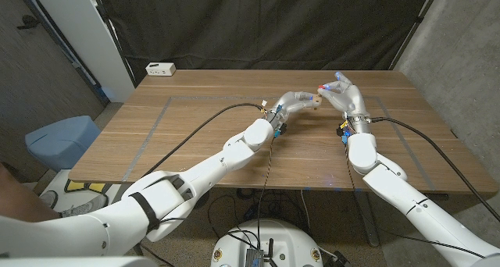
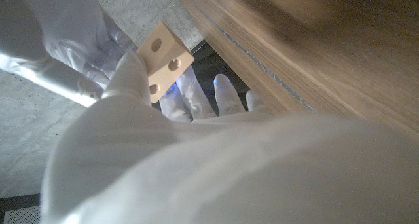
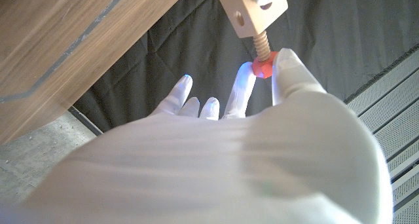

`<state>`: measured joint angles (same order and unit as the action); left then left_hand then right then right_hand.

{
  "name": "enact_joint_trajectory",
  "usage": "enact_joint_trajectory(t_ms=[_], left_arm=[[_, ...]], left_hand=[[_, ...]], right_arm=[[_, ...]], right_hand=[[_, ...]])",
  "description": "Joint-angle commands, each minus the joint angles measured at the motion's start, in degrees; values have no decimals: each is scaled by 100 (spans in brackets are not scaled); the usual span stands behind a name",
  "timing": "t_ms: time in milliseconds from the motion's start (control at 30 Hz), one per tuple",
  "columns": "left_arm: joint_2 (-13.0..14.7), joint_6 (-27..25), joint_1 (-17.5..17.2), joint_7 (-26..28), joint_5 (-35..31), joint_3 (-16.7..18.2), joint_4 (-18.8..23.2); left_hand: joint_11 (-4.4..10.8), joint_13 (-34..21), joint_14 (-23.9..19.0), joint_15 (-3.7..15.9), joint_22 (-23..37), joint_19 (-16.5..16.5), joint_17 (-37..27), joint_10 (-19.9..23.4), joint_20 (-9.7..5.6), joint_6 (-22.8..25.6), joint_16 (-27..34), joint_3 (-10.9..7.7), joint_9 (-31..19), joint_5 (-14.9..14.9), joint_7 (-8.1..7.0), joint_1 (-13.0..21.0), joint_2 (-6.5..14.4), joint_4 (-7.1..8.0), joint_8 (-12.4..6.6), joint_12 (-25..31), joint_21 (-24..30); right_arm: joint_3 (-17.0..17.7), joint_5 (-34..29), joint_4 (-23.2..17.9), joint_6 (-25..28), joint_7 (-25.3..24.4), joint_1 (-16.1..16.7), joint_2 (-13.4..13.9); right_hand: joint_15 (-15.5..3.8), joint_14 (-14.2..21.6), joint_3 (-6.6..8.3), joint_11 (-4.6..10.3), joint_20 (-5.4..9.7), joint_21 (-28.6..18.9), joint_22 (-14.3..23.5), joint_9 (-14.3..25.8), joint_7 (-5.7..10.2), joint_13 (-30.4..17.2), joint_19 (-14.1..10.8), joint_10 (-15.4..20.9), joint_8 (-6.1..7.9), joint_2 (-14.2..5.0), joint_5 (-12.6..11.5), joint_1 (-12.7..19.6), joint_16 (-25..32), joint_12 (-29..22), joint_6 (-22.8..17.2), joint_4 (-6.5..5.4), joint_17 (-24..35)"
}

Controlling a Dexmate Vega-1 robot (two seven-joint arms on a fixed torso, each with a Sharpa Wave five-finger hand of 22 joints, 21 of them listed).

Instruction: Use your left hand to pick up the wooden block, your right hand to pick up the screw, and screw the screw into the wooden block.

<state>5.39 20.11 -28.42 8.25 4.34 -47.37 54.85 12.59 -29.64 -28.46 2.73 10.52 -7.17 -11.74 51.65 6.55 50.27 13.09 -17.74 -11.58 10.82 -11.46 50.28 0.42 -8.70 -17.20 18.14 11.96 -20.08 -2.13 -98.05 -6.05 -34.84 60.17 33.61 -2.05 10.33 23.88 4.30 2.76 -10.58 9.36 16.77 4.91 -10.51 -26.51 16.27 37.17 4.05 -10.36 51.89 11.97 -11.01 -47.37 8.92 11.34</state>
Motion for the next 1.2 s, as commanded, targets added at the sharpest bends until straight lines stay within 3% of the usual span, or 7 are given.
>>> enact_joint_trajectory(t_ms=[33,1200], left_arm=[[-41,50,40,-30,25,-3,-107],[-10,-8,-17,14,-10,-17,31]], left_hand=[[-1,-7,-42,566,20,-31,2,34,17,320,17,-12,-9,39,124,139,201,17,-44,21,7],[-1,-23,-42,559,20,-30,3,45,18,326,9,2,-11,41,125,141,208,17,-31,0,7]], right_arm=[[-28,14,-1,47,10,-21,3],[-17,20,-41,55,-7,34,37]], right_hand=[[-262,48,-14,9,271,1,9,12,12,-27,26,-12,24,-37,-2,22,-13,4,-22,0,8],[-253,35,-58,0,265,0,10,-8,8,-27,36,-14,47,-64,-6,16,-16,3,-26,-9,10]])
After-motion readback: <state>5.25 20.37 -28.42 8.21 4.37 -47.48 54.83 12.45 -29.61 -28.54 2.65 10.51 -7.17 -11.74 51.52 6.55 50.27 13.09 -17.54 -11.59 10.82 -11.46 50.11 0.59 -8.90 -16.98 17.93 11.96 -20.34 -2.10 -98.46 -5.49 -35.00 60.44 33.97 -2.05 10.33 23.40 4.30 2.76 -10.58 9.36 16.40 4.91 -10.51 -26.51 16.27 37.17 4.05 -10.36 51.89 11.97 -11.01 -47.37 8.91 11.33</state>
